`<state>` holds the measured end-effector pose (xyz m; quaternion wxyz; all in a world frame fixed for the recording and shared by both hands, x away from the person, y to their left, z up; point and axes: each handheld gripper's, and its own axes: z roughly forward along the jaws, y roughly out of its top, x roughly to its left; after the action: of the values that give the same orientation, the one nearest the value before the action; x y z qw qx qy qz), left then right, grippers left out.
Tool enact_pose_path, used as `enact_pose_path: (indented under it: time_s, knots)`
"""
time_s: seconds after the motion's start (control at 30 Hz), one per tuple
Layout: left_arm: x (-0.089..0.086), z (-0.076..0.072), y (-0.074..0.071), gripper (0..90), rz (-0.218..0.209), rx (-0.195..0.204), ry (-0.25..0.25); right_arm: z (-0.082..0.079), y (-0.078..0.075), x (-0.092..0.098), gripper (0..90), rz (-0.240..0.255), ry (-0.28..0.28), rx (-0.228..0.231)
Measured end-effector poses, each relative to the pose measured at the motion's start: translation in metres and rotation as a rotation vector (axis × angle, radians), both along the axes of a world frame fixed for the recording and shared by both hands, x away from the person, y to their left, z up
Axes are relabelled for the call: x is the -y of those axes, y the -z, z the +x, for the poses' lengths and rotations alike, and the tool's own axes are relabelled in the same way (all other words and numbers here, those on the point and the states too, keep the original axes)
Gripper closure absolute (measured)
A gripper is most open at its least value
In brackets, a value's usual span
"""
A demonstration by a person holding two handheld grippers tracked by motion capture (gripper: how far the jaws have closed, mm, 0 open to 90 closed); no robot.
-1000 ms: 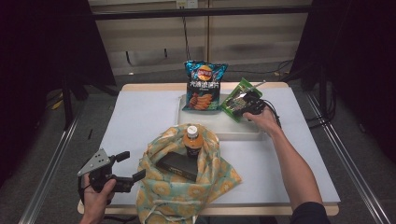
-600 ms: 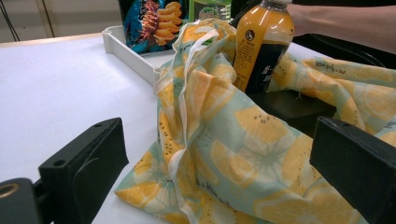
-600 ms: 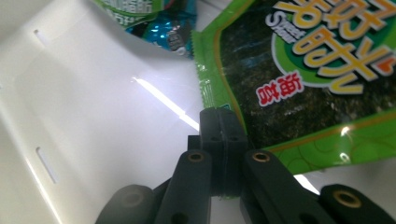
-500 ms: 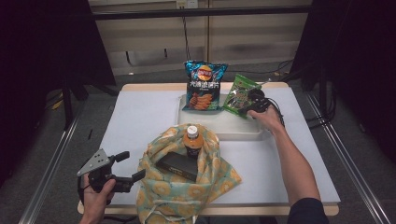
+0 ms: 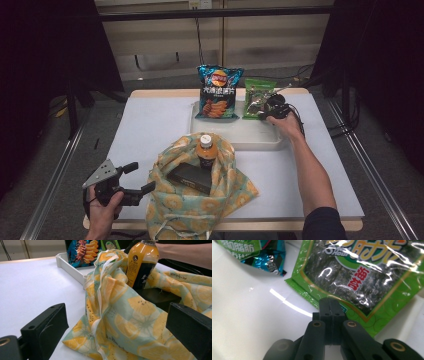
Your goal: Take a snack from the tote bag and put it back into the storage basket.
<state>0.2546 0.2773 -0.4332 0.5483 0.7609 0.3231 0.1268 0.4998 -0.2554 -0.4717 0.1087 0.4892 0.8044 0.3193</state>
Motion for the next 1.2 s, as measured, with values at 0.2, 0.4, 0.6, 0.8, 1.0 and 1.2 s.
enact_pose_path:
  time_s: [0.2,0.4,0.6,0.8,1.0,1.2]
  knots:
    - [0.001,0.002,0.001,3.4,-0.003,-0.003,0.011,0.002,0.001,0.002,90.0,-0.008,0.028,0.028]
    - [0.001,0.002,0.0,4.5,0.0,-0.011,0.0,-0.01,-0.01,0.001,88.8,0.039,-0.007,0.063]
    - [0.004,-0.003,-0.004,8.7,-0.004,-0.01,-0.019,-0.035,-0.029,-0.003,79.7,0.095,-0.038,0.111]
    - [0.006,-0.007,-0.01,16.2,-0.015,0.009,-0.029,-0.073,-0.048,-0.016,70.8,0.153,-0.08,0.187]
    - [0.008,-0.019,-0.021,31.2,-0.003,0.06,-0.024,-0.127,-0.056,-0.034,63.2,0.196,-0.152,0.215]
    - [0.023,-0.025,-0.026,31.4,0.009,0.061,0.032,-0.176,-0.07,-0.05,63.2,0.217,-0.23,0.234]
